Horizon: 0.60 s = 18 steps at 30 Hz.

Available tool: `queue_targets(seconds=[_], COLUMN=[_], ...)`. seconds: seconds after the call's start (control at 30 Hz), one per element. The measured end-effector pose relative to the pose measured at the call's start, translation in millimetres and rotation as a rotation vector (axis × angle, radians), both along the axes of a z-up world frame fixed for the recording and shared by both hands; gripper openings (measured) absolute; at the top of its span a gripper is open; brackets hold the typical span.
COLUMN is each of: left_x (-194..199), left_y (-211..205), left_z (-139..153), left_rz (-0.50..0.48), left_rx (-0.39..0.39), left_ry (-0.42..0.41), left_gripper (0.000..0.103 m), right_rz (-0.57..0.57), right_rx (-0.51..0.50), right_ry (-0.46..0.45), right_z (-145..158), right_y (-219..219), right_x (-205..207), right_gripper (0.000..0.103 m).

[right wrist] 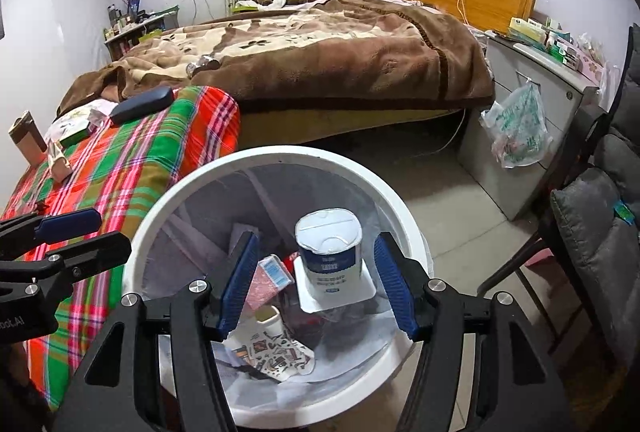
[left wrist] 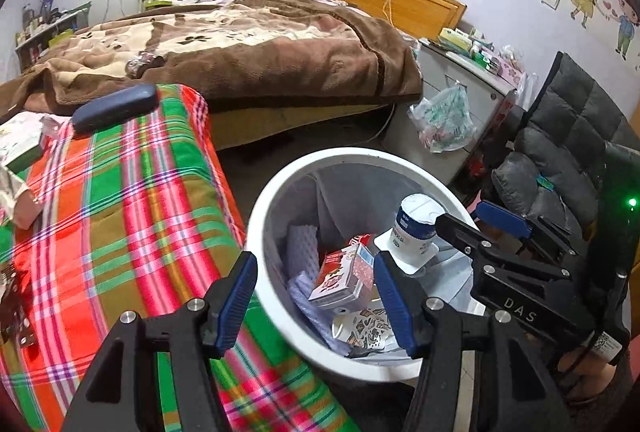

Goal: Collect trash
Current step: 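Move both tools back over the table toward the clear cup lid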

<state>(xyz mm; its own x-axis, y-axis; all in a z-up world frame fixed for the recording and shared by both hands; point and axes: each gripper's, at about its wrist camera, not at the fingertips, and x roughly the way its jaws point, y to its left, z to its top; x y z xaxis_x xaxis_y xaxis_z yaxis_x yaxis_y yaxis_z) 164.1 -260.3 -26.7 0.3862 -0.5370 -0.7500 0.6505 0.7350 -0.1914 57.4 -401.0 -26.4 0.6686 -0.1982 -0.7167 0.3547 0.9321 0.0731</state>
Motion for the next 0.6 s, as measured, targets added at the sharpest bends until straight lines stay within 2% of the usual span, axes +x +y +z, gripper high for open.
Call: queue_targets(seconds=[0.6], left_x=[-7.3], left_y=[101.3], left_z=[28.8], left_rz=[0.175], left_rx=[-0.028], left_ry=[-0.094], left_gripper=[0.06], right_rz=[0.093], right_rx=[-0.013], right_ry=[-0.068], right_z=[20.8], right_y=[53.9], right_x=[4.5], right_gripper=[0.062])
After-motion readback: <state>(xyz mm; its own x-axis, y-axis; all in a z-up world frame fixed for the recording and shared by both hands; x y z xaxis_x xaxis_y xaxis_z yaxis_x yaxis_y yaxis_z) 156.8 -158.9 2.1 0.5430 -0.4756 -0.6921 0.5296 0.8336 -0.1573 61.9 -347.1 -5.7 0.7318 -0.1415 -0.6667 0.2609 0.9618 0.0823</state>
